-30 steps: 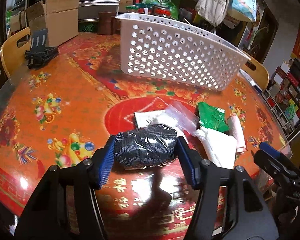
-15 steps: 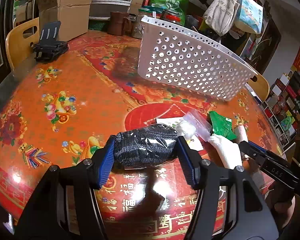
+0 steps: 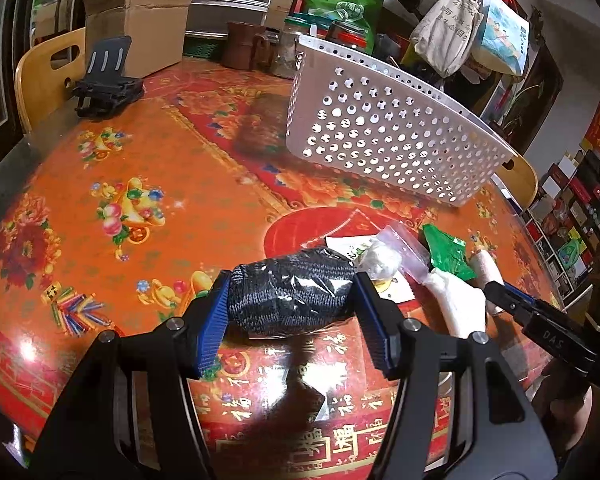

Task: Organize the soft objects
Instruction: 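Lift the black bundle with the left gripper while the right gripper grasps the rolled white towel, then carry the black bundle and white towel into the basket and release both, then grasp the white ribbed cup-shaped object with the left gripper, then lift the ribbed object with the left gripper while the right gripper grasps the white cloth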

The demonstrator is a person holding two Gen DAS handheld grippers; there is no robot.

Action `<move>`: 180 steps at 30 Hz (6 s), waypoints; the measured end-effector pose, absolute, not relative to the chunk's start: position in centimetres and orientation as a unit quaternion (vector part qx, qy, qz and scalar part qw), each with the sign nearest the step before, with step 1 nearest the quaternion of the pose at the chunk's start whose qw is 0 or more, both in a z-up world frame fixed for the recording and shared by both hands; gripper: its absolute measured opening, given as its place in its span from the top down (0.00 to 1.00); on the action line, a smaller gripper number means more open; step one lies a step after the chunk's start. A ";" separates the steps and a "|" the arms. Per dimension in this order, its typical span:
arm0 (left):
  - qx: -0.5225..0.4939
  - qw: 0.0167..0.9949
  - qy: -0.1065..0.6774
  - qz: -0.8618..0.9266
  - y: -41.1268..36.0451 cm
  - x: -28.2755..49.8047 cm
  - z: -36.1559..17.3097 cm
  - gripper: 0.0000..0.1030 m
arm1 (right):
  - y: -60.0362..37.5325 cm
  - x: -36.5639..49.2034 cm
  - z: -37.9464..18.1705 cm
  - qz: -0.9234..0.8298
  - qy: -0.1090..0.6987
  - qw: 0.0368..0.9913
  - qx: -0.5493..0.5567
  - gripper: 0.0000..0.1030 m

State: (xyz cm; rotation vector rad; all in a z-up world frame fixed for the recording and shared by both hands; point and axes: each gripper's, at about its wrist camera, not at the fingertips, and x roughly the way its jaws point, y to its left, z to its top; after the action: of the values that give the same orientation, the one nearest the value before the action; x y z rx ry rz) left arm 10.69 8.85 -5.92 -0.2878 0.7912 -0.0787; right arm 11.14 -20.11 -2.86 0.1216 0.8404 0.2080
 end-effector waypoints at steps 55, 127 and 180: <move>-0.006 0.889 0.452 -0.077 -0.9 36.5 9.6 0.44 | -18.3 32.3 9.7 0.129 0.442 0.887 -0.035 0.71; -0.015 0.925 0.346 -0.153 -1.2 5.6 -7.1 0.67 | -23.1 4.7 -2.1 0.148 0.349 0.920 0.101 0.09; -0.064 0.936 0.335 -0.088 6.2 6.3 -5.7 0.69 | -15.3 8.4 -3.3 0.172 0.381 0.908 -0.018 0.64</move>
State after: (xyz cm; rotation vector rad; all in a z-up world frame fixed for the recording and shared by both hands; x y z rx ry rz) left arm 6.28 6.24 -5.70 -0.1318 0.6844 -0.1799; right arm 8.39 -15.28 -3.27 -0.0365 0.7867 0.3547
